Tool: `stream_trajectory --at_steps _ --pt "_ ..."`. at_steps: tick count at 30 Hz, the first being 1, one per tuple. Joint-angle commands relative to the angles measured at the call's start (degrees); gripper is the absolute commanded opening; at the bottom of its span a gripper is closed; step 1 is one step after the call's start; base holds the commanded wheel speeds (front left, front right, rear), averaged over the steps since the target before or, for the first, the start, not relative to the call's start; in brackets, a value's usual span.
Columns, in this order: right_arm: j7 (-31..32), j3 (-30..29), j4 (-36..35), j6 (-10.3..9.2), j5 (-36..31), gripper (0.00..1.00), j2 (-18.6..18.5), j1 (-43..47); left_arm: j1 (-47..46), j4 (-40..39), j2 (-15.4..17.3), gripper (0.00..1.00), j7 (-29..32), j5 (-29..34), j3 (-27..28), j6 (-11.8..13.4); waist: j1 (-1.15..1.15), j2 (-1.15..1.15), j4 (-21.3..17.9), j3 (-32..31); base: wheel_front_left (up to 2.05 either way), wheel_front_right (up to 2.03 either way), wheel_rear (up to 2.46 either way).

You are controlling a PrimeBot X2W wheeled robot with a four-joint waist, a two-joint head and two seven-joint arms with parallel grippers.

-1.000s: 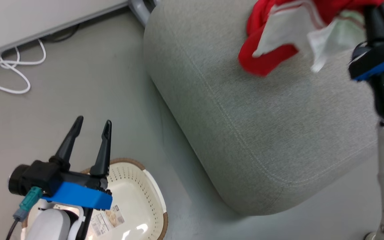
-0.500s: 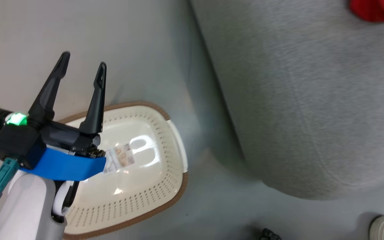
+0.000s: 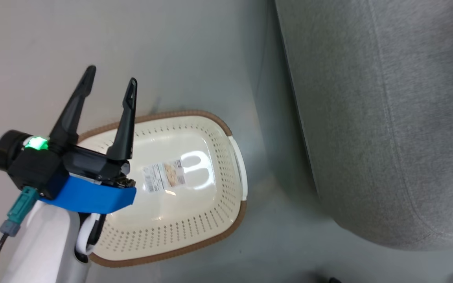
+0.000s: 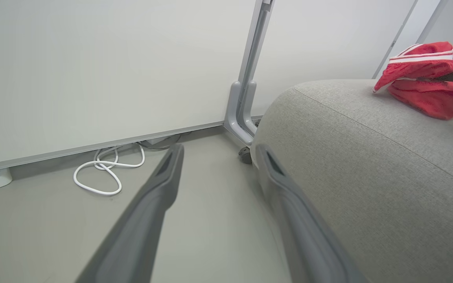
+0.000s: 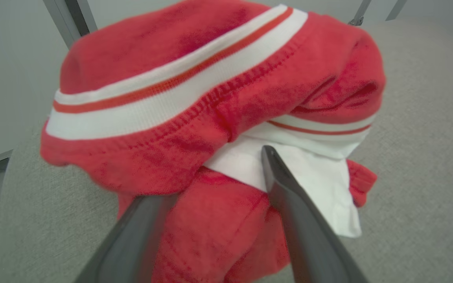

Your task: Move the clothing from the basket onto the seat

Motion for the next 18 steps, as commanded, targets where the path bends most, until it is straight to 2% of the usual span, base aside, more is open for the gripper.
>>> stream_trajectory --at_steps 1,11,18 --pt "-1.58 1.62 0.6 0.0 -0.63 1.0 -0.07 2.24 0.46 1.39 -0.42 1.0 -0.8 -0.59 -0.15 -0.08 -0.01 0.0 -0.97 -3.51 0.0 0.0 0.0" --pt "-5.25 12.73 -1.56 0.01 1.79 1.0 0.1 15.54 5.84 8.75 -4.78 1.0 -2.38 -3.34 -0.19 -0.36 -0.01 0.0 -0.53 -18.56 0.0 0.0 0.0" --pt "-7.0 21.02 -11.43 0.01 6.12 1.0 1.52 29.48 12.29 11.15 -8.11 1.0 -2.48 -4.02 3.45 -0.2 -0.01 0.0 1.1 -28.68 0.0 0.0 0.0"
